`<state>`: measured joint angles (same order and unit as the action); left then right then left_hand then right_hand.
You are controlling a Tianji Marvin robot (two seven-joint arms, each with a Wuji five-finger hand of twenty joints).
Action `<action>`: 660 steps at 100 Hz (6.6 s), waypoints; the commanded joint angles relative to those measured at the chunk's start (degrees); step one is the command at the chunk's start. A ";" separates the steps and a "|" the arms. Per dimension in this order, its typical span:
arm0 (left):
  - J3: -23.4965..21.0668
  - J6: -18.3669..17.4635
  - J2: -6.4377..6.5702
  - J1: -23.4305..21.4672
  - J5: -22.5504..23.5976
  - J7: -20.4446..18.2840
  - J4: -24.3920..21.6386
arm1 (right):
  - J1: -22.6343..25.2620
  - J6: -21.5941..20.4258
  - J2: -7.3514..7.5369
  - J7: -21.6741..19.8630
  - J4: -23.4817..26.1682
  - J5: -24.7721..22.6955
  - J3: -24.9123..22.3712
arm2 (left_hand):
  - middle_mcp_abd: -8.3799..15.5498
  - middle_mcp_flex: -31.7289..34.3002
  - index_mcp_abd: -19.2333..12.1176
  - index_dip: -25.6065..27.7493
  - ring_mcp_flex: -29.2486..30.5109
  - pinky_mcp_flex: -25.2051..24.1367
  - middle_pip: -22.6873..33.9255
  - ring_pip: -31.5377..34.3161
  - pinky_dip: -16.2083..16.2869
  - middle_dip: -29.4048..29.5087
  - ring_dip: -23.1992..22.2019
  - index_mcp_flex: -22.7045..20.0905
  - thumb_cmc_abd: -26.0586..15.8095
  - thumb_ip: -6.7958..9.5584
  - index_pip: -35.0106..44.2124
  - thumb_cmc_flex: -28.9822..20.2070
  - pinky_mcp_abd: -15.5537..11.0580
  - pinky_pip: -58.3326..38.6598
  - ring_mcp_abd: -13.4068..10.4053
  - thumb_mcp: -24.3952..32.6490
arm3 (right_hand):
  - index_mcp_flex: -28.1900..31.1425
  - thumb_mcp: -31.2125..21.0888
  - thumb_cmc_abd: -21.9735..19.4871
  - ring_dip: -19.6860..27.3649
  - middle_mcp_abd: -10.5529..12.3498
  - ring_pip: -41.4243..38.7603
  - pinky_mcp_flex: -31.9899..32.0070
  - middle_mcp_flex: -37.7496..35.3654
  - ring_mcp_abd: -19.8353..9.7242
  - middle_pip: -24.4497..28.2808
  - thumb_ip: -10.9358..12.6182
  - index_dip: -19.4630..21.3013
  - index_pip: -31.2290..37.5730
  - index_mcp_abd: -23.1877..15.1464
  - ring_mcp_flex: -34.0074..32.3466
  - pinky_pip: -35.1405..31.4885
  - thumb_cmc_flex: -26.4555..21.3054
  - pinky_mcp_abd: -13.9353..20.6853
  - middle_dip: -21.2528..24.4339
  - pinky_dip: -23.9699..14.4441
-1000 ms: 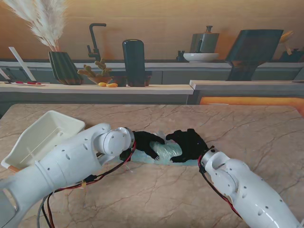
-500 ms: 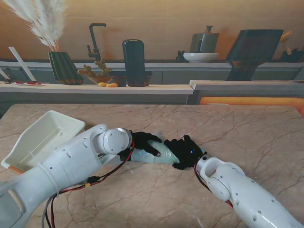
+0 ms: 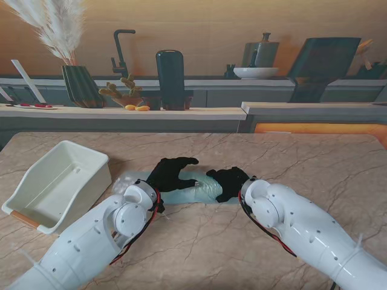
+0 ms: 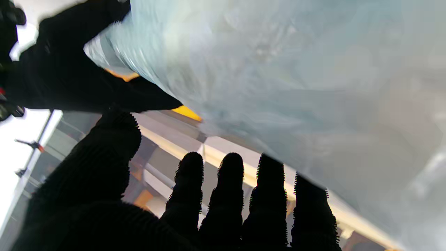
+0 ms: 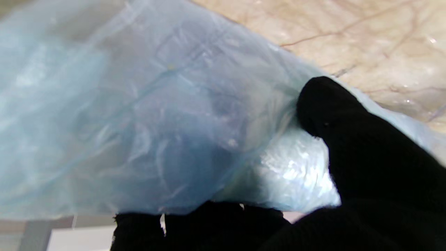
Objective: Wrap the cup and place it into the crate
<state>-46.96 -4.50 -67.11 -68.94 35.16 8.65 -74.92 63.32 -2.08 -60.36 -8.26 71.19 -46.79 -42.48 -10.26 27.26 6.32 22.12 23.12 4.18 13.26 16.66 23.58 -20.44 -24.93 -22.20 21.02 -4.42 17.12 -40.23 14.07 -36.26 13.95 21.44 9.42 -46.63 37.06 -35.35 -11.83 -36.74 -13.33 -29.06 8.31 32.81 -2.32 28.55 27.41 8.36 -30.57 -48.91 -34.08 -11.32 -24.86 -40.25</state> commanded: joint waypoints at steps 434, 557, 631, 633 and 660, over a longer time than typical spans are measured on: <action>-36.94 -3.85 9.15 -9.94 49.41 -23.37 -25.93 | 49.94 -10.20 -7.31 36.08 34.53 8.06 -40.63 | 7.00 27.49 -9.10 30.71 35.07 26.83 24.74 47.85 32.73 -44.85 -36.12 -9.32 9.55 -2.06 47.67 -22.90 -2.25 -47.06 -8.36 33.56 | 31.82 18.30 -18.23 2.90 -3.84 12.00 1.83 -10.07 4.74 -1.89 5.08 11.55 3.06 -8.59 -4.34 21.37 5.50 -6.14 1.16 -5.57; -29.94 35.19 6.33 -21.04 36.10 -2.56 -6.16 | 50.16 -9.18 -7.36 36.67 34.18 7.60 -40.83 | -0.73 21.50 -4.10 18.16 25.95 18.93 12.14 32.61 27.90 -39.64 -30.27 -6.28 6.33 -2.90 39.81 -21.88 1.69 -37.44 -0.99 23.12 | 31.82 18.50 -18.63 2.93 -3.97 11.97 1.89 -10.10 4.77 -1.98 5.25 11.45 2.82 -8.55 -4.28 21.31 5.55 -6.07 1.25 -5.57; -32.14 34.41 6.57 -21.97 29.13 -15.55 -12.55 | 49.61 -9.04 -7.20 35.06 34.08 8.46 -40.72 | -2.52 -6.86 -0.01 4.25 -7.79 -5.44 1.64 0.37 11.91 -3.64 -4.95 2.57 -5.01 2.02 5.84 -3.96 2.73 -6.30 2.18 -7.79 | 31.79 18.60 -18.70 2.91 -4.04 11.89 1.83 -10.12 4.89 -1.96 5.29 11.44 2.74 -8.52 -4.27 21.27 5.60 -6.10 1.26 -5.57; -32.51 33.98 6.55 -22.24 29.27 -15.45 -13.03 | 49.59 -9.03 -7.20 35.01 34.07 8.48 -40.71 | -2.55 -6.98 0.02 4.17 -8.02 -5.56 1.40 -0.01 12.30 -3.49 -4.53 2.57 -5.48 2.27 5.28 -4.86 2.76 -5.42 2.15 -10.53 | 31.79 18.56 -18.72 2.91 -4.09 11.88 1.84 -10.10 4.89 -1.97 5.30 11.44 2.74 -8.52 -4.29 21.28 5.54 -6.10 1.26 -5.57; -35.57 29.17 6.58 -24.45 31.68 -16.86 -18.22 | 49.39 -9.09 -7.16 34.68 33.96 8.66 -40.64 | -3.43 -7.79 0.22 2.77 -9.36 -5.65 -0.54 -2.61 9.03 -2.84 -3.09 3.01 -6.13 2.49 1.85 -4.86 -0.17 1.71 2.56 -17.22 | 31.83 18.62 -18.67 2.90 -4.05 11.86 1.83 -10.13 4.88 -1.95 5.30 11.44 2.73 -8.57 -4.32 21.27 5.56 -6.09 1.27 -5.57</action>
<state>-82.40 25.10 -60.56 -93.15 66.62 -8.45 -91.78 112.66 -11.17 -67.40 26.50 105.08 -38.19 -83.28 -12.47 21.75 7.43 25.75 15.73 -0.73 14.56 15.30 33.50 -23.87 -28.62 -18.77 18.36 -4.16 21.12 -44.49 14.77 -36.09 16.54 5.46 40.21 -29.30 21.25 -32.04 -15.17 -23.98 -11.65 -38.45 12.83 30.18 -0.01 40.02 29.81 -0.07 -33.77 -26.91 -27.71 -17.24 -23.47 -45.77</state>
